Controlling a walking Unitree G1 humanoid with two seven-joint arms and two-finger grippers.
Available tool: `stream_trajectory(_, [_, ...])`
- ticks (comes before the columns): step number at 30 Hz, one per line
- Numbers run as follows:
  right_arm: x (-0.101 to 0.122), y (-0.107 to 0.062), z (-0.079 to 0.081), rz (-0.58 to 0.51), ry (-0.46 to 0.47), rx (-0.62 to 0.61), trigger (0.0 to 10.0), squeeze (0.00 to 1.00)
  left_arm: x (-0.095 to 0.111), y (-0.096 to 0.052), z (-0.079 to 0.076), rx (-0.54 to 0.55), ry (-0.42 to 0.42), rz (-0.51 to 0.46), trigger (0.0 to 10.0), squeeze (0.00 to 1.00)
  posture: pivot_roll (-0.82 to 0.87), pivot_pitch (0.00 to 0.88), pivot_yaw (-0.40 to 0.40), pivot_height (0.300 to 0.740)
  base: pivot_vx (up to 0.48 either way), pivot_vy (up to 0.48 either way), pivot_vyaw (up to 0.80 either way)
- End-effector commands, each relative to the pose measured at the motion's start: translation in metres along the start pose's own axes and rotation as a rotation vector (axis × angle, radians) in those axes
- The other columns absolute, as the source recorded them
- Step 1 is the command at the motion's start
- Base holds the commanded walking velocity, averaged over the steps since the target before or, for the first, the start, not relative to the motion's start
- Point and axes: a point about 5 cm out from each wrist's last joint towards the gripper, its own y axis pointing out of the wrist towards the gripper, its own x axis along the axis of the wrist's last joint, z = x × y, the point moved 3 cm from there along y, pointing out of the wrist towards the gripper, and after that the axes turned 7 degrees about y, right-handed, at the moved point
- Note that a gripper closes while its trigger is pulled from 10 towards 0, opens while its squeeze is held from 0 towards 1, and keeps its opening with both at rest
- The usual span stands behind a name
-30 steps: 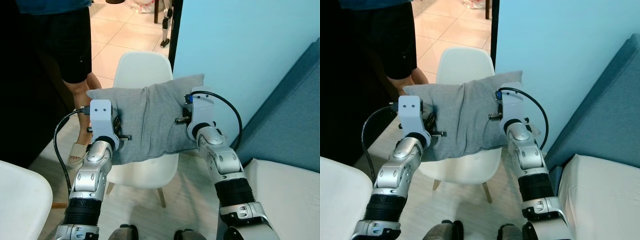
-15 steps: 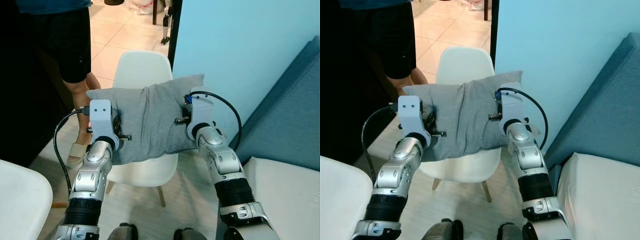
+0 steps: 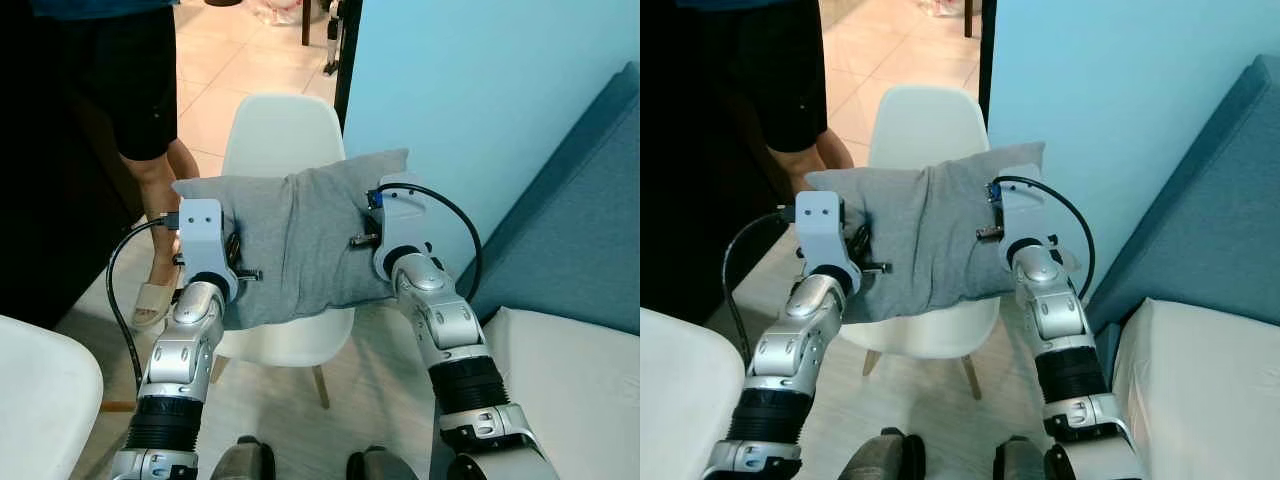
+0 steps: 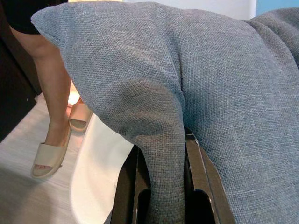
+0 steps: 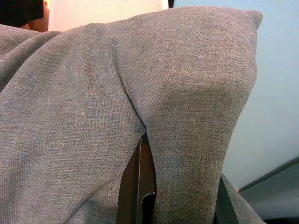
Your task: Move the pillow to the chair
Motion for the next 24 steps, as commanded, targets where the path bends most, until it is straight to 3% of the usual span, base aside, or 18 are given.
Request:
stream_trajectory(1, [0.0067, -0.0013, 0.0147, -0.022, 0.005, 0.059, 10.0, 0.0, 0.0085, -0.0001, -0.008, -0.03, 0.005, -0.042, 10.0, 0.0, 0.0, 0.172, 0.023, 0.65, 0.0, 0.0, 0.0])
stream_trajectory(24, [-0.0019, 0.0006, 0.0168, -0.001, -0.017, 0.081, 10.0, 0.0, 0.004, -0.003, -0.0054, -0.004, 0.007, -0.037, 10.0, 0.0, 0.01, 0.163, 0.003, 0.616, 0.0, 0.0, 0.0])
